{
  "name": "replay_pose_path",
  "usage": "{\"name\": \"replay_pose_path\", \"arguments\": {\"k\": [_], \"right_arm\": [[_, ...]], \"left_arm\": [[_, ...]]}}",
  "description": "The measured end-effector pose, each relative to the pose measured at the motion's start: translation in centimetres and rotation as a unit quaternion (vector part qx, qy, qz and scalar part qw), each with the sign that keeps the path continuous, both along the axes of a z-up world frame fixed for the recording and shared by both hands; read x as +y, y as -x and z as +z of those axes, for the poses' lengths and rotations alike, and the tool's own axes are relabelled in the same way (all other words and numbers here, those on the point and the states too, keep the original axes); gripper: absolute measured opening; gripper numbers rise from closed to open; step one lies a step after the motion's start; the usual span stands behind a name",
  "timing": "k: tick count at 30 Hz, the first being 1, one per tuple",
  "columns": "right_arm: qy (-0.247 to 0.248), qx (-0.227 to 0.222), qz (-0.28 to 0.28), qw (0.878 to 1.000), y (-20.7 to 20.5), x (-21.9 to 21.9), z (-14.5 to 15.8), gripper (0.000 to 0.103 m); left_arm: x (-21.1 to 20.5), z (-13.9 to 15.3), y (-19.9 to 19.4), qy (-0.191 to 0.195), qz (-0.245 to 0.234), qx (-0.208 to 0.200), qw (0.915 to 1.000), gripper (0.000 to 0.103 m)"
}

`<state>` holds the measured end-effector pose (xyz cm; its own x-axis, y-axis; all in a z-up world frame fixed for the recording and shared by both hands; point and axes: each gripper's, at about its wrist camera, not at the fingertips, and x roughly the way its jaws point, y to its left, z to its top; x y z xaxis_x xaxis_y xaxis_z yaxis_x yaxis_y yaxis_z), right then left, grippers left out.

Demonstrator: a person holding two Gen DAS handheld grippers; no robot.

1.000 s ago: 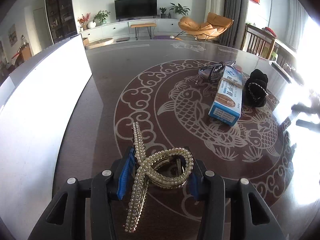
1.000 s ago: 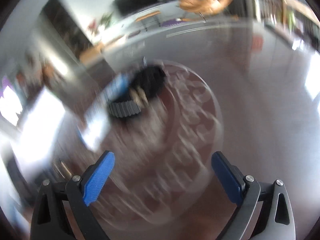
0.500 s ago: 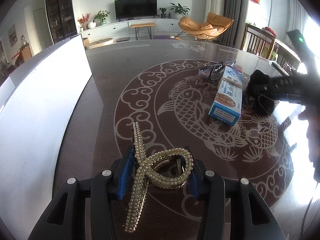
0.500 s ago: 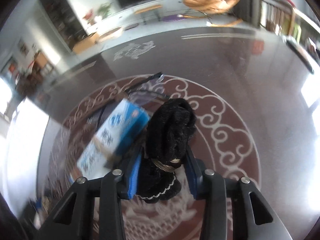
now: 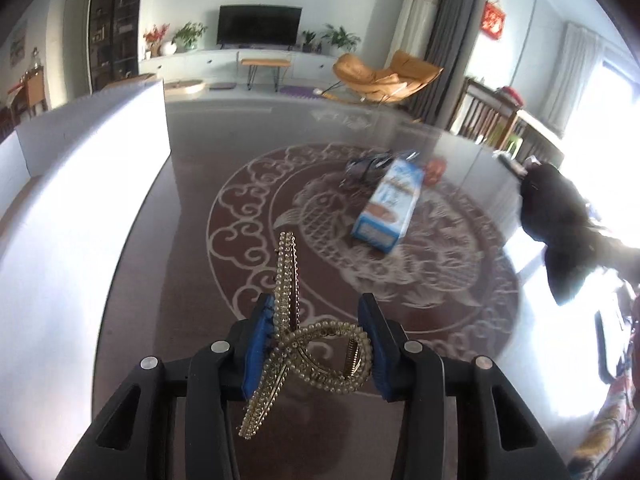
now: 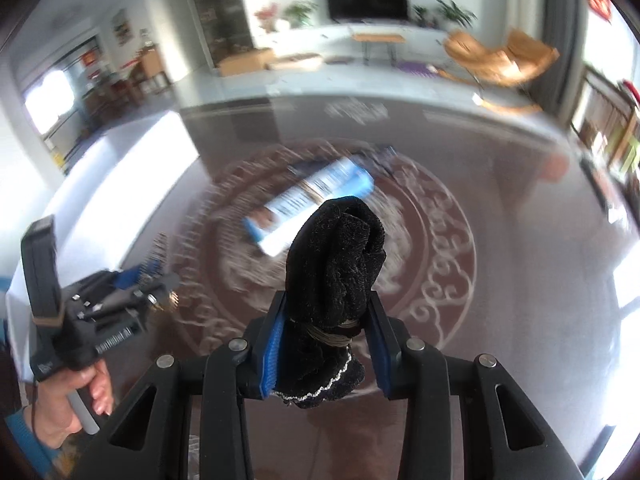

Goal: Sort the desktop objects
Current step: 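Grasp the black knit glove with the right gripper and lift it, then carry the hair clip and black glove over the white bin and release both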

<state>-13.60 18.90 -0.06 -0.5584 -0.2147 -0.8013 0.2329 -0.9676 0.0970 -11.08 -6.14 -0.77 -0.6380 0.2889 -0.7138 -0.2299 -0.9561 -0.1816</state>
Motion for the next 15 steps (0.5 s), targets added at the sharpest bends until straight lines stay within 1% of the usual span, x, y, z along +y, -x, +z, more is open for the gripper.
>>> {"name": "replay_pose_path", "arguments": {"k": [2,4,6,8,10,12,14,15], "right_arm": [[0.003,0.017,0.022,1.0,-0.5,-1.7,2.1,0.038],[0.016,0.035,0.045,0.998,-1.1,-3.9,4.2,0.038],[0.031,0.051,0.068,0.996,-1.8,-6.2,5.9,0.038],[0.047,0.063,0.094,0.993,-2.3,-8.8,7.3,0.038],[0.066,0.068,0.122,0.988,-3.2,-11.9,8.4,0.038],[0.082,0.067,0.146,0.984,-3.3,-15.0,8.7,0.038],[0.095,0.067,0.172,0.978,-3.7,-18.4,9.0,0.038],[0.101,0.065,0.187,0.975,-3.6,-20.6,8.9,0.038]], "left_arm": [[-0.6,2.1,-1.3,-0.013,-0.002,0.016,0.9998,0.041],[-2.0,4.4,-2.4,-0.043,0.002,0.027,0.9987,0.041],[-3.5,6.4,-3.5,-0.062,0.008,0.038,0.9973,0.041],[-6.4,9.2,-5.0,-0.081,0.017,0.059,0.9948,0.041],[-9.4,11.2,-6.2,-0.083,0.032,0.078,0.993,0.041],[-12.7,12.7,-6.9,-0.074,0.056,0.088,0.9918,0.041],[-16.4,13.4,-7.2,-0.054,0.089,0.092,0.9903,0.041],[-18.7,13.3,-7.0,-0.036,0.114,0.087,0.9891,0.041]]}}
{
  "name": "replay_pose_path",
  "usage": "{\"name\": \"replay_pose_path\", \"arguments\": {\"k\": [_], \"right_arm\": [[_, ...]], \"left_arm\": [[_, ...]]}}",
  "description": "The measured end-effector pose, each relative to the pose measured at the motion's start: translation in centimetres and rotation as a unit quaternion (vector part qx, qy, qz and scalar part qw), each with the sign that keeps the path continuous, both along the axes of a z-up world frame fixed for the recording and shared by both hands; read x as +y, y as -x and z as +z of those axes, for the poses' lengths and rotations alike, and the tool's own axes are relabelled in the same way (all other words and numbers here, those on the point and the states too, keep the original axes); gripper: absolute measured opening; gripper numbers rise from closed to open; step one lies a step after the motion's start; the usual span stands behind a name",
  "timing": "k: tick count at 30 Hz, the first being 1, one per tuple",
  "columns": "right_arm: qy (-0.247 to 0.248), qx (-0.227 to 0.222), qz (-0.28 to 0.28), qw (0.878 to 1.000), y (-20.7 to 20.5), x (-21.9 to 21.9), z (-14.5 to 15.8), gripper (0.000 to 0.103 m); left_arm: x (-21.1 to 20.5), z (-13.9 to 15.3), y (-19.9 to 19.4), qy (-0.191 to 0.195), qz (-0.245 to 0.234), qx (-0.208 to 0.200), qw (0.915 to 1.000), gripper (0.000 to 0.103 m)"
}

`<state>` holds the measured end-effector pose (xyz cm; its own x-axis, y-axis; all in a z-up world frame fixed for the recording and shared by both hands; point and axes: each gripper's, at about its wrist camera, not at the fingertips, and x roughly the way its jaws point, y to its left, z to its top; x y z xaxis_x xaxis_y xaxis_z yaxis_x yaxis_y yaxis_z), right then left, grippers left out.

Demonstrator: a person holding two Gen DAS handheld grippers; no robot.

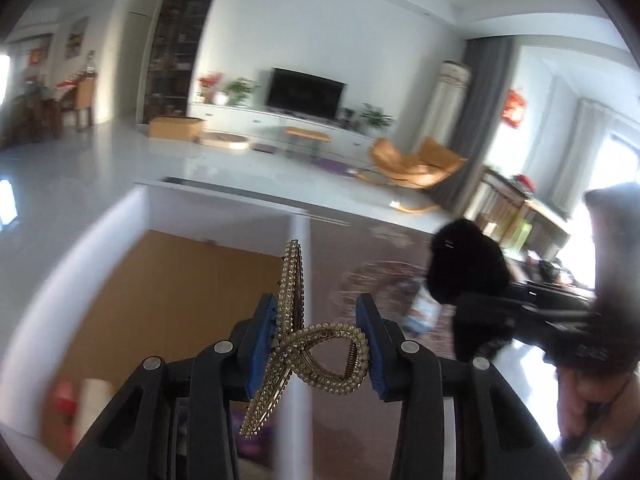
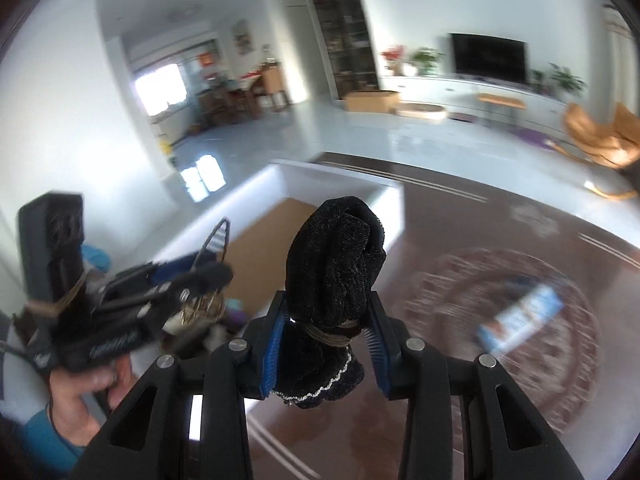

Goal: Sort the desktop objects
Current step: 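Carry the hair clip and black glove over the white bin and release both, then move both tools back over the table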

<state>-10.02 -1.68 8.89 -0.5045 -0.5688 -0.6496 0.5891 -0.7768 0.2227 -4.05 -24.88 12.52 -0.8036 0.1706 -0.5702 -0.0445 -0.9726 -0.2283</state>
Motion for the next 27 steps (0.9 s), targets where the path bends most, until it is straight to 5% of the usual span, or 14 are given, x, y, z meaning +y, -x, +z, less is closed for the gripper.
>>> {"name": "replay_pose_path", "arguments": {"k": [8,10,11,12,13,16,21,27], "right_arm": [[0.0,-0.036,0.083,0.996,-0.1,-13.7,-4.1,0.04],[-0.015,-0.056,0.095,0.994,-0.2,-15.9,-5.9,0.054],[-0.026,-0.069,0.095,0.993,0.0,-16.6,-6.8,0.08],[-0.034,-0.084,0.092,0.992,0.3,-17.2,-7.6,0.093],[-0.034,-0.084,0.083,0.992,0.4,-17.2,-7.9,0.093],[-0.013,-0.074,0.076,0.994,0.3,-15.8,-8.0,0.093],[-0.019,-0.007,0.023,1.0,0.2,-9.5,-8.2,0.103],[-0.145,0.023,-0.101,0.984,0.8,3.9,-15.0,0.103]], "left_arm": [[-9.4,-5.6,2.3,0.035,0.082,-0.113,0.9897,0.041],[-10.5,-7.3,2.9,0.03,0.095,-0.154,0.983,0.046],[-10.9,-8.0,3.0,0.031,0.108,-0.172,0.9786,0.053],[-11.1,-8.4,2.9,0.034,0.119,-0.18,0.9759,0.07],[-11.4,-8.8,2.8,0.041,0.14,-0.184,0.9721,0.084],[-11.9,-8.9,1.9,0.013,0.15,-0.168,0.9743,0.085],[-11.3,-8.2,0.6,0.034,0.161,-0.132,0.9776,0.085],[-4.8,-4.7,-0.7,0.067,0.105,-0.071,0.9896,0.085]]}}
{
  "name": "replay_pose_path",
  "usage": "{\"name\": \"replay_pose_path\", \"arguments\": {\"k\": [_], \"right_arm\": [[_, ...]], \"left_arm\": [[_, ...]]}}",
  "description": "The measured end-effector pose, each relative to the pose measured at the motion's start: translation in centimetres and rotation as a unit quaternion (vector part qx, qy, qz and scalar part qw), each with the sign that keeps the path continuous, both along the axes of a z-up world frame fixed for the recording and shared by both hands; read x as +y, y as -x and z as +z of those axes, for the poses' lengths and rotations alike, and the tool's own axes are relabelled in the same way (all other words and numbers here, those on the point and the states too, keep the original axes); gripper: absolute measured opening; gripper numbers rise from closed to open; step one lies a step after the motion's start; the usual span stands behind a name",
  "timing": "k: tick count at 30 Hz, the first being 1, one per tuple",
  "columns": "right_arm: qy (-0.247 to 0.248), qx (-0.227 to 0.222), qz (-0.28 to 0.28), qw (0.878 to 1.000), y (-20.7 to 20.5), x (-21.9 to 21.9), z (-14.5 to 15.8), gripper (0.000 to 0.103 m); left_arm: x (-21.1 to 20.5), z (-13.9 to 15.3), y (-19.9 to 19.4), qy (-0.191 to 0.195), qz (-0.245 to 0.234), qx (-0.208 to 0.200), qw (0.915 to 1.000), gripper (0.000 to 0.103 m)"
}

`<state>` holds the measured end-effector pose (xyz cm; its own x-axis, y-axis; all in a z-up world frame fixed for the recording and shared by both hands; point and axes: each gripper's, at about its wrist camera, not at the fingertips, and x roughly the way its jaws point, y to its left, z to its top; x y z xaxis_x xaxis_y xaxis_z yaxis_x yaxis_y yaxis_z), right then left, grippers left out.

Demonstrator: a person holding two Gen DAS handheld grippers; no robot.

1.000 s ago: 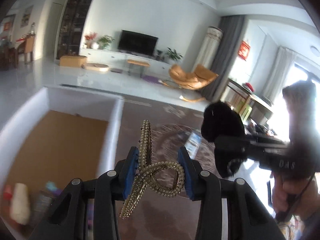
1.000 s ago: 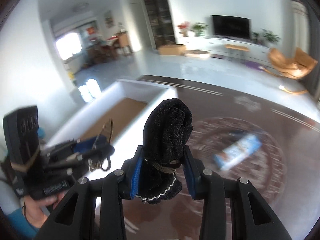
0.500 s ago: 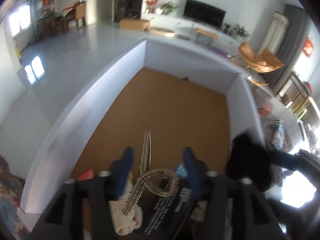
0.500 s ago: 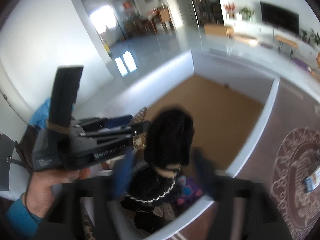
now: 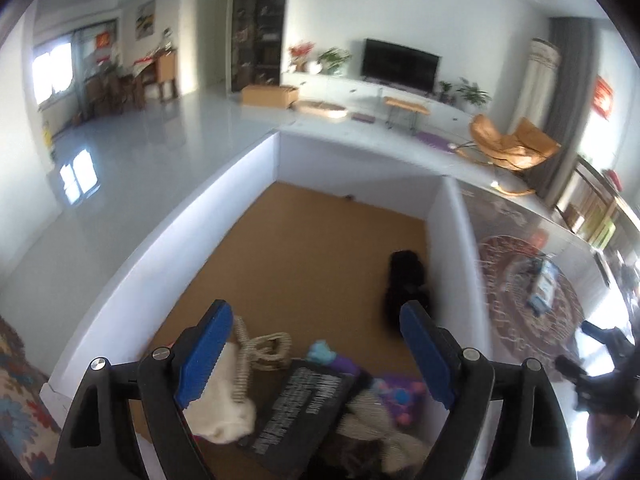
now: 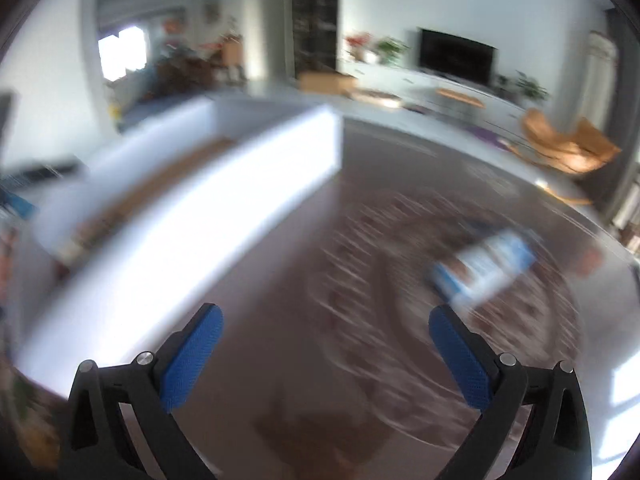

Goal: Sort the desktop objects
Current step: 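Move both tools back over the table, then grasp the blue-and-white nail cream box with the left gripper and lift it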

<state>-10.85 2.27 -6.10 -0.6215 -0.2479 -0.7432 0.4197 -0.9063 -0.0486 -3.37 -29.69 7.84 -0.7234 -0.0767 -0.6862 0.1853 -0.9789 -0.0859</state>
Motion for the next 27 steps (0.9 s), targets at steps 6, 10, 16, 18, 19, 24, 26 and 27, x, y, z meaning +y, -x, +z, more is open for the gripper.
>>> {"name": "replay_pose_path", "arguments": {"k": [6,10,16,18,19,24,26,27], "right_arm": [[-0.03,-0.043,-0.151,0.987,0.7,15.3,-5.4,0.103],[0.003,-0.062,-0.195,0.979,1.0,20.8,-6.0,0.103],[0.006,-0.06,-0.204,0.977,0.5,21.7,-5.5,0.103],[0.006,-0.06,-0.204,0.977,0.1,22.0,-5.5,0.103],[0.006,-0.059,-0.204,0.977,0.1,22.0,-5.4,0.103],[0.006,-0.059,-0.203,0.977,0.1,21.9,-5.5,0.103],[0.006,-0.059,-0.203,0.977,0.0,21.9,-5.5,0.103],[0.006,-0.059,-0.203,0.977,0.0,22.0,-5.5,0.103]], "left_arm": [[12.2,4.1,0.8,0.006,-0.153,0.032,0.9878,0.091],[21.0,3.0,3.9,0.024,-0.243,0.01,0.9698,0.101],[30.1,-3.1,12.7,0.086,-0.292,-0.059,0.9508,0.101],[32.1,-4.6,14.4,0.106,-0.299,-0.07,0.9459,0.101],[33.5,-5.4,15.8,0.119,-0.307,-0.075,0.9412,0.101],[38.0,-7.9,20.8,0.159,-0.338,-0.096,0.9225,0.101],[39.0,-9.1,22.4,0.159,-0.342,-0.11,0.9196,0.101],[39.4,-9.7,23.2,0.16,-0.34,-0.114,0.9195,0.101]]}}
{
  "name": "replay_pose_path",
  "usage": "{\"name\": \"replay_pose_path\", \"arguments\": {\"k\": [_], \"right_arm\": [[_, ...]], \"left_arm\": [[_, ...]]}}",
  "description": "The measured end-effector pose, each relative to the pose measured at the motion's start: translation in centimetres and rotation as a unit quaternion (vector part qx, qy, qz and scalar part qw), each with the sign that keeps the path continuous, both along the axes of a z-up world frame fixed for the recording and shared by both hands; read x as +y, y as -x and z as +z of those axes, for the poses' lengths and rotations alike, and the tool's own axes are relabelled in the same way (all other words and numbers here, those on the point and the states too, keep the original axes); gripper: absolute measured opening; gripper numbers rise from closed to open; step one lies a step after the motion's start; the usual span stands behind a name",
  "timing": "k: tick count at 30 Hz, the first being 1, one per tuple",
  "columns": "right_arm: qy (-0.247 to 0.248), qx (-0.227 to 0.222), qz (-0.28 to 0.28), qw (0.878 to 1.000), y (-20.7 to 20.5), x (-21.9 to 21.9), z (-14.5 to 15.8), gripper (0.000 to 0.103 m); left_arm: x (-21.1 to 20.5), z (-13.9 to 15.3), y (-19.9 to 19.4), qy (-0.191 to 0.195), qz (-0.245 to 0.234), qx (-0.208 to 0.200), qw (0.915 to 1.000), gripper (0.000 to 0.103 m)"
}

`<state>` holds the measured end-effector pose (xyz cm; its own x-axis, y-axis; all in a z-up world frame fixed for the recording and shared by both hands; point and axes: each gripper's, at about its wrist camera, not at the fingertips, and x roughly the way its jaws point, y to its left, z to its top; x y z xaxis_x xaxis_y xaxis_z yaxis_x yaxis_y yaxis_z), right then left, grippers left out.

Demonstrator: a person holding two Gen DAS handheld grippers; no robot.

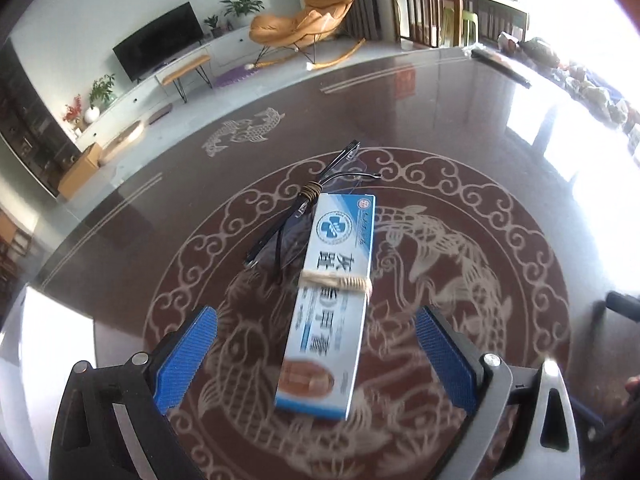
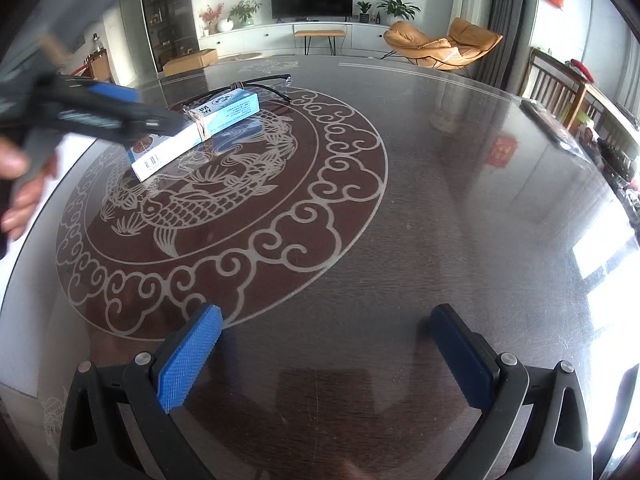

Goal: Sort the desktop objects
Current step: 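Grasp the blue-and-white nail cream box with the left gripper and lift it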

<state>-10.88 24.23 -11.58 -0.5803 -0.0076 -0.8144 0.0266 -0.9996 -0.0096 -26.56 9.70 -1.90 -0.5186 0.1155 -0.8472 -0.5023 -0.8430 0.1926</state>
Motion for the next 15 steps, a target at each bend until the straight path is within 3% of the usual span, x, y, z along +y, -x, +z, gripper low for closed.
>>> {"name": "replay_pose_path", "arguments": {"k": [4,5,6,8,9,10,15], "right_arm": [[0.0,0.0,0.0,1.0,0.0,0.0,0.0,0.103],[0.0,0.0,0.0,1.0,0.0,0.0,-0.1,0.103],[0.0,0.0,0.0,1.0,0.0,0.0,0.0,0.103],[0.0,0.0,0.0,1.0,-0.1,0.0,0.0,0.103],[0.0,0.0,0.0,1.0,-0.1,0.0,0.0,0.103],[0.0,0.0,0.0,1.0,0.0,0.0,-0.1,0.103],[0.0,0.0,0.0,1.0,-0.1,0.0,-0.1,0.103]], "left_arm": [[0.9,-2.2,1.5,0.016,0.007,-0.013,0.9998,0.102],[1.2,-2.7,1.9,0.014,0.01,-0.018,0.9997,0.103],[0.8,-2.7,2.1,-0.013,0.016,-0.021,0.9996,0.101],[0.0,-2.9,2.2,-0.052,0.028,-0.042,0.9974,0.085],[-0.7,-2.7,2.1,-0.083,0.038,-0.048,0.9946,0.064],[-0.9,-2.5,1.8,-0.081,0.049,-0.04,0.9947,0.048],[-2.2,-2.6,-1.6,-0.072,0.083,-0.019,0.9938,0.045]]}}
